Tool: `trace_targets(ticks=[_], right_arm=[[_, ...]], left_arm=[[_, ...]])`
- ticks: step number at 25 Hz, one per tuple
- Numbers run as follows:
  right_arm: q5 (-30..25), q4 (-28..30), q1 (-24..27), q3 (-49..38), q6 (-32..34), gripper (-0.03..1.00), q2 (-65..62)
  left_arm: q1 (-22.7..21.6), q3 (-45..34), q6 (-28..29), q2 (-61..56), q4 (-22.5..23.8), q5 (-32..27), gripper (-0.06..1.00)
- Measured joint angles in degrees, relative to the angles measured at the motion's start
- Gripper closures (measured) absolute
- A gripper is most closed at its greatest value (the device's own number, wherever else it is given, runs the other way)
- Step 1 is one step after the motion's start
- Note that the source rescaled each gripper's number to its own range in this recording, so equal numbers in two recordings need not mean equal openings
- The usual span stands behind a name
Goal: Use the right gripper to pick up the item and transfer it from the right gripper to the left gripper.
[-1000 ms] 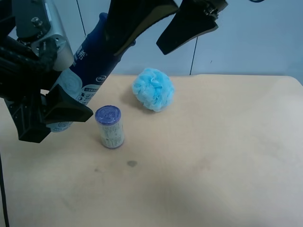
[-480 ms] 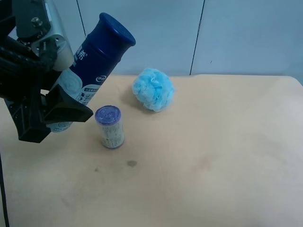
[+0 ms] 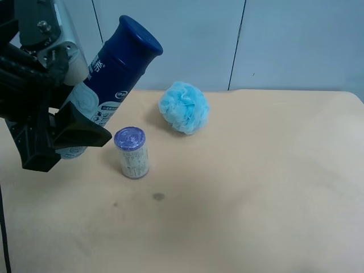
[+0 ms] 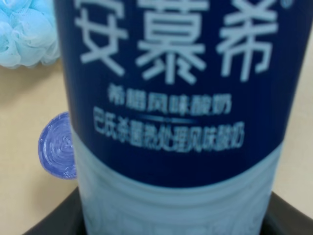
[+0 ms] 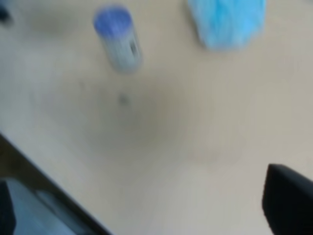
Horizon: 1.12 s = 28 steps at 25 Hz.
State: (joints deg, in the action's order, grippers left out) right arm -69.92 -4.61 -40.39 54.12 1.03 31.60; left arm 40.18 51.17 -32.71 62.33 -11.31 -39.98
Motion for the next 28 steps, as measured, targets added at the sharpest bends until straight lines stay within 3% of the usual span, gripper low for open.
trace_targets(ticks=[7, 12, 19, 28], right_arm=[[-0.49, 8.06, 0.0, -16.12, 1.26, -0.03, -13.34], [2.91, 8.97, 0.0, -22.66, 2.98, -0.03, -21.04], [7.91, 9.03, 0.0, -25.3, 3.97, -0.03, -25.43], [8.34, 8.99, 0.0, -25.3, 3.8, -0.03, -25.5]], left_arm=[[0.0, 0.0, 0.0, 0.0, 0.0, -0.84, 0.9], [0.0, 0.0, 0.0, 0.0, 0.0, -0.84, 0.9], [0.0, 0.0, 0.0, 0.0, 0.0, -0.84, 0.9], [0.0, 0.0, 0.0, 0.0, 0.0, -0.84, 0.9]])
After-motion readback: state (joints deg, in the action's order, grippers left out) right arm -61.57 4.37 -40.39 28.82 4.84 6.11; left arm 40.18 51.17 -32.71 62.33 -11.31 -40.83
